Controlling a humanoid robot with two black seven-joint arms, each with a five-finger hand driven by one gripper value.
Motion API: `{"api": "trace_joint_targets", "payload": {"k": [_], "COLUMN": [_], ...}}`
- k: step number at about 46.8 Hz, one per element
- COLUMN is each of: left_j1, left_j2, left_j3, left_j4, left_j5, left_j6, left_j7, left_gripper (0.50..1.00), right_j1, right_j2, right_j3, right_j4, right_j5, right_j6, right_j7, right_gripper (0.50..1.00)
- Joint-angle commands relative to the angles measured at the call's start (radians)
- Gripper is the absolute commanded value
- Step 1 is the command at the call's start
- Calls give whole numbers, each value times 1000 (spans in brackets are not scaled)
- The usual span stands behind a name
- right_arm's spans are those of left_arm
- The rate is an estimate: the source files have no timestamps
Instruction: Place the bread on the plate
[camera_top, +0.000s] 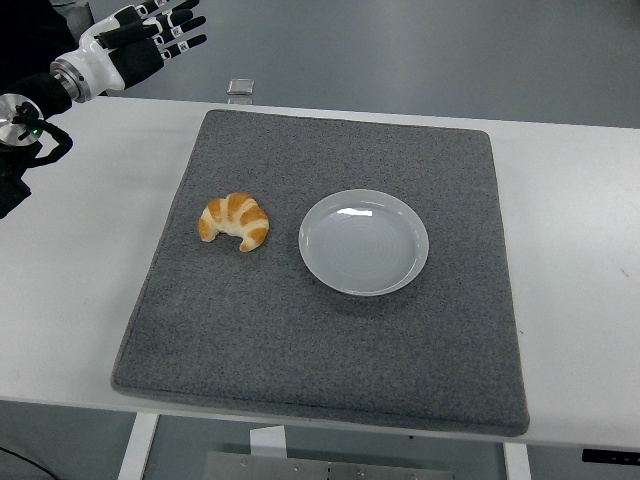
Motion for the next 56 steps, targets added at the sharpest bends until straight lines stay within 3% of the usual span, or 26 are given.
{"api": "trace_joint_targets", "payload": {"k": [1, 38, 56], "left_j1": [0, 2, -55], "left_j2": [0, 12, 92], "left_j3": [0, 9, 0], "left_j4": [0, -17, -45], "left_j5": [0, 5, 262], "left_j6": [0, 0, 0], "left_j7": [0, -5, -8], "left_gripper": [996, 999, 996], "right_j1": [0, 0, 0], "right_j2": [0, 0, 0], "right_j3": [0, 0, 0], "right_j4": [0, 0, 0], "right_j5": [0, 0, 0], "right_j6": [0, 0, 0], "right_j7": [0, 0, 0], "right_gripper": [952, 952, 952]}}
